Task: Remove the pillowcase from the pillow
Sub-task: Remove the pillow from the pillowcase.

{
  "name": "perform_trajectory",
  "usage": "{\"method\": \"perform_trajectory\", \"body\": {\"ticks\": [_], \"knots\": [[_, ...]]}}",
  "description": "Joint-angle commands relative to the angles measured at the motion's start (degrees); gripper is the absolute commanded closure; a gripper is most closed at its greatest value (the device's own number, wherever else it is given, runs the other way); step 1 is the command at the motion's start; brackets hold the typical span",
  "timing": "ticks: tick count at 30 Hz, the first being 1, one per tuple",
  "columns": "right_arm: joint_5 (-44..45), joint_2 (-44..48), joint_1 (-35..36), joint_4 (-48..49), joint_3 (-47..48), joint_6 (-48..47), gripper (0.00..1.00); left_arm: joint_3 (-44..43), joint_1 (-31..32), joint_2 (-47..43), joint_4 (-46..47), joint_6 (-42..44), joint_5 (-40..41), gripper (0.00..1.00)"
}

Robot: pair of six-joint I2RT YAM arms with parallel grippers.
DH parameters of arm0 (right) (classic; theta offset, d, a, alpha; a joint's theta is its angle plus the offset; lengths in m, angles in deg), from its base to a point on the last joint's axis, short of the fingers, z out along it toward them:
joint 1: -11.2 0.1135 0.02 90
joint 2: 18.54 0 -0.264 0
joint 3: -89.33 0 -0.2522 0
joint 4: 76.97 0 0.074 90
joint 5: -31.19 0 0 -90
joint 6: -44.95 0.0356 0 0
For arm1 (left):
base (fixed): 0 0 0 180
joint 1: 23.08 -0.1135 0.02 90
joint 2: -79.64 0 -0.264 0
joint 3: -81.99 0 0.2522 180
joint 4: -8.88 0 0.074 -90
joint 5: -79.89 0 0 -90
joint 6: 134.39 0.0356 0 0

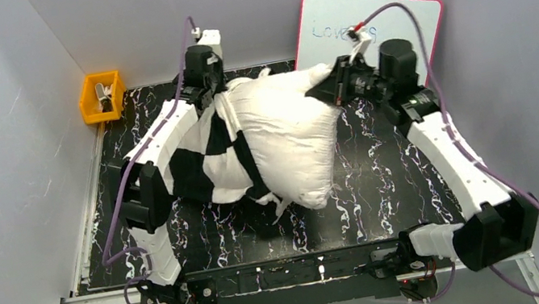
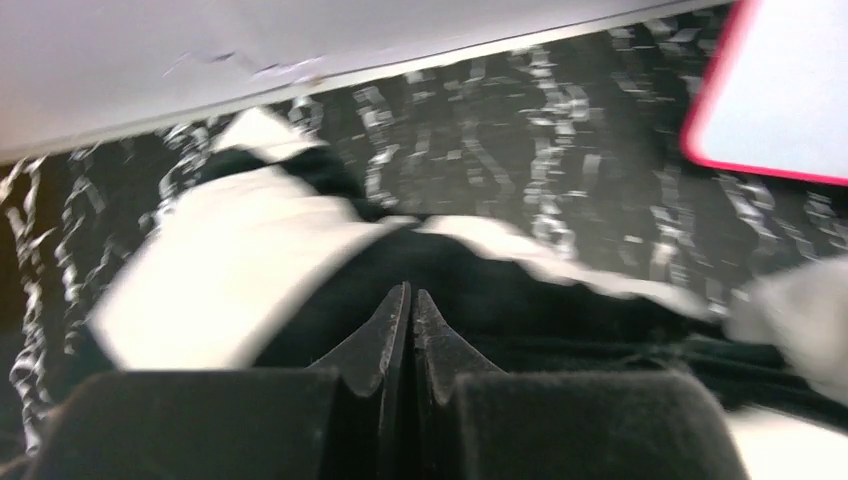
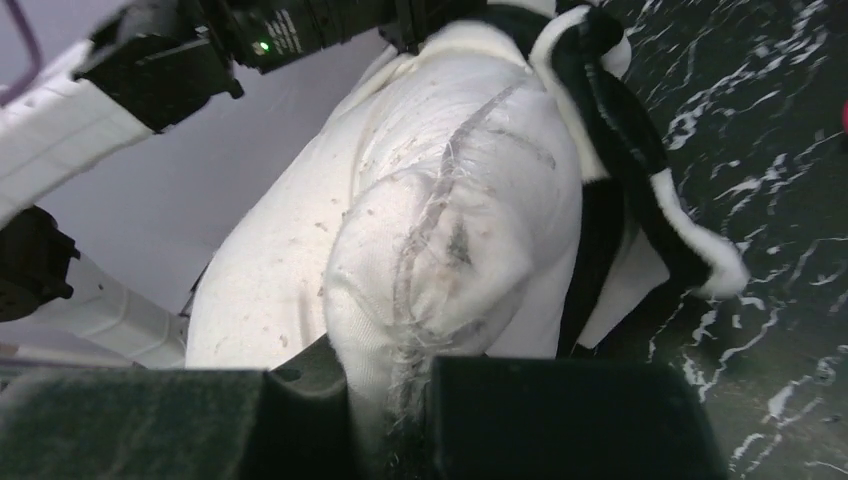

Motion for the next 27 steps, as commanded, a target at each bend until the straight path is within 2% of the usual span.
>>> {"method": "perform_trajectory", "body": {"ticks": [1,3,4,5,6,7,8,11,14,17,20,24,27], "knots": [[4.3,14.1,-5.2,9.1,4.1,4.0,1.0,0.9,-10.2,0.7,-2.1,0.5,10.2,1.0],[4.2,12.9,-5.2,9.2,5.3,4.5,1.0,2.4,-10.3,-2.4,-0.7,0.2,7.9,1.0],[3.1,10.7,-5.2,9.7,5.4,5.3,1.0,2.9,-10.3,-4.4,-0.5,-1.3,5.0,0.83],[2.2,8.7,-5.2,10.4,5.1,6.5,1.0,3.2,-10.3,-6.5,-0.4,-2.6,2.1,0.47],[1.6,6.5,-5.2,11.8,4.6,8.0,1.0,3.7,-10.3,-8.6,-0.4,-4.7,-0.4,0.22],[1.1,4.2,-5.2,13.4,4.4,9.1,1.0,4.2,-10.3,-10.9,-0.5,-6.7,-2.4,0.11],[0.7,2.0,-5.2,14.2,4.6,9.8,1.0,4.9,-10.4,-12.8,-0.7,-8.4,-3.9,0.07],[-0.7,-5.0,-5.3,14.1,8.2,10.0,1.0,8.2,-10.5,-17.7,-3.6,-13.2,-7.7,0.05],[-2.9,-10.2,-5.5,13.2,12.4,8.9,1.0,18.4,-10.6,-21.6,-4.0,-17.7,-10.6,0.07],[-4.6,-13.2,-6.4,12.8,15.4,9.0,1.0,28.1,-10.6,-23.6,-4.0,-21.1,-9.0,0.12],[-6.0,-14.4,-7.1,13.5,16.3,9.4,1.0,34.4,-10.6,-25.9,-2.0,-23.1,-12.1,0.14],[-7.9,-14.8,-7.3,15.5,15.4,10.8,1.0,36.3,-10.6,-24.2,-0.9,-25.1,-15.9,0.18],[-8.8,-13.9,-7.3,17.1,14.0,11.9,1.0,35.2,-10.6,-20.2,-2.5,-26.1,-15.5,0.3]]}}
